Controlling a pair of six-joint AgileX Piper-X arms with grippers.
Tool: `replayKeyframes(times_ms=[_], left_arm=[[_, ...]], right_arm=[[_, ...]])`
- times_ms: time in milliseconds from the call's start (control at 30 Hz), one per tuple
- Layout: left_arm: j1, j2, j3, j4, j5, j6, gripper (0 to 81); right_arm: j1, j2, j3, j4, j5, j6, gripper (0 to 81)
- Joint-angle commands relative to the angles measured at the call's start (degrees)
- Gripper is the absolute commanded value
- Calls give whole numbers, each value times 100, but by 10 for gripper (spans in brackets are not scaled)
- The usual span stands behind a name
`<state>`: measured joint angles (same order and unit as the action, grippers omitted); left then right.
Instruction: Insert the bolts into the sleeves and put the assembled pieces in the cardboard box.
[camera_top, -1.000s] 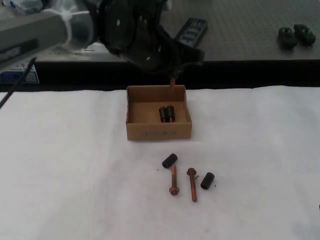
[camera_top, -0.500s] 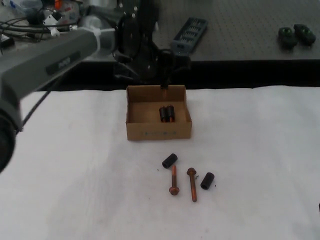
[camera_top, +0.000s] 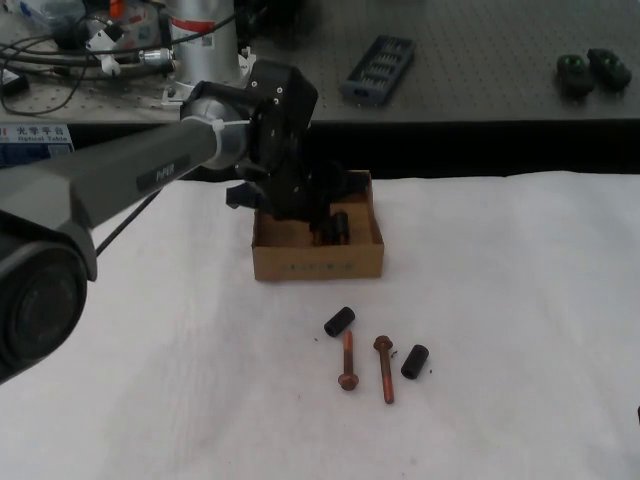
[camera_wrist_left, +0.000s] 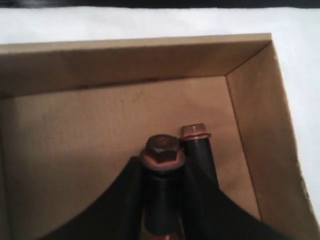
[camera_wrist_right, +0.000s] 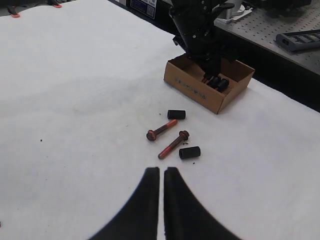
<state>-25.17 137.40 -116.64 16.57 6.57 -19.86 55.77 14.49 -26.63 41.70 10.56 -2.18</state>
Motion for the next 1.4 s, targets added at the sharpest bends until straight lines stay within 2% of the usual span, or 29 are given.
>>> replayKeyframes(times_ms=[0, 67, 233, 333, 500, 767, 900, 1000, 1100, 1200, 1367], left_arm=[[15, 9, -78, 52, -170, -104, 5], [15, 5, -78, 75, -167, -104, 21], [15, 5, -78, 209, -167, -104, 197], [15, 5, -78, 308, -167, -104, 261], [15, 5, -78, 309, -79, -104, 254], [15, -385, -78, 309, 697, -26, 220], [-30, -789, -78, 367, 1199, 791, 176], [-154, -1152, -78, 789, 1200, 1601, 138], [-347, -1390, -78, 1735, 1146, 2858, 114], [-628, -1493, -78, 2798, 685, 3801, 114], [-1047, -1499, -40, 3514, 111, 4215, 114]], right_arm=[[-33, -41, 4, -93, -46, 2, 39], [-33, -41, 4, -93, -46, 2, 39], [-33, -41, 4, -93, -46, 2, 39], [-33, -41, 4, -93, -46, 2, 39], [-33, -41, 4, -93, -46, 2, 39], [-33, -41, 4, -93, -46, 2, 39], [-33, -41, 4, -93, -46, 2, 39], [-33, -41, 4, -93, -46, 2, 39], [-33, -41, -20, -93, -46, 2, 39], [-33, -71, -117, -93, 190, -12, 39], [-33, -313, -264, -93, 712, -312, 39]])
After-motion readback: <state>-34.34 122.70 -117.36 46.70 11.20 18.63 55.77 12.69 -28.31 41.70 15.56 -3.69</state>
